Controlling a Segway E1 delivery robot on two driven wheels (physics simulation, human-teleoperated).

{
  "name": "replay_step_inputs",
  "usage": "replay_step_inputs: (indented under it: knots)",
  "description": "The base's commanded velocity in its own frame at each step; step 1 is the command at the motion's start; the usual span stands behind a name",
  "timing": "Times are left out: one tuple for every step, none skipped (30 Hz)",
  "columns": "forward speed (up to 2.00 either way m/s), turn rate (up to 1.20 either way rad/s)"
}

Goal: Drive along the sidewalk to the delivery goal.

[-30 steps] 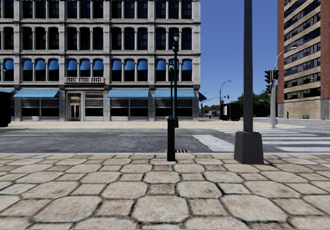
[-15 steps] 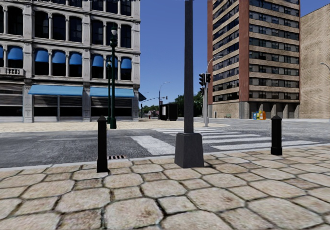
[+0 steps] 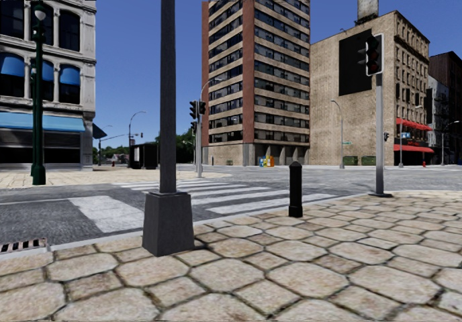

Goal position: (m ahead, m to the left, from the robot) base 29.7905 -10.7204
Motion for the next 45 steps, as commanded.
replay_step_inputs:
  knots:
    - [1.09, -0.77]
    - [1.09, -0.77]
    - [1.09, -0.77]
    - [1.09, -0.77]
    - [1.09, -0.77]
    - [1.09, -0.77]
    - [1.09, -0.77]
    - [1.09, -0.77]
    - [1.09, -0.77]
    - [1.09, -0.77]
    - [1.09, -0.77]
    - [1.09, -0.77]
    - [1.09, -0.77]
    - [1.09, -0.77]
    - [1.09, -0.77]
    - [1.09, -0.77]
    - [1.09, -0.77]
    - [1.09, -0.77]
    - [1.09, -0.76]
    - [1.09, -0.72]
    - [1.09, -0.68]
    - [1.09, -0.68]
    - [1.09, -0.58]
    - [1.09, -0.37]
    - [1.10, -0.27]
    - [1.11, -0.21]
    - [1.11, -0.21]
    - [1.13, -0.02]
    - [1.15, 0.00]
    - [1.16, 0.00]
    - [1.16, 0.00]
    - [1.17, 0.00]
    - [1.19, 0.00]
    - [1.22, 0.00]
    - [1.22, 0.00]
    - [1.25, 0.00]
    - [1.27, 0.00]
    - [1.27, 0.00]
    - [1.28, 0.00]
    - [1.28, 0.00]
    - [1.28, 0.00]
    - [1.36, 0.00]
    - [1.44, 0.00]
    - [1.44, 0.00]
    - [1.51, 0.00]
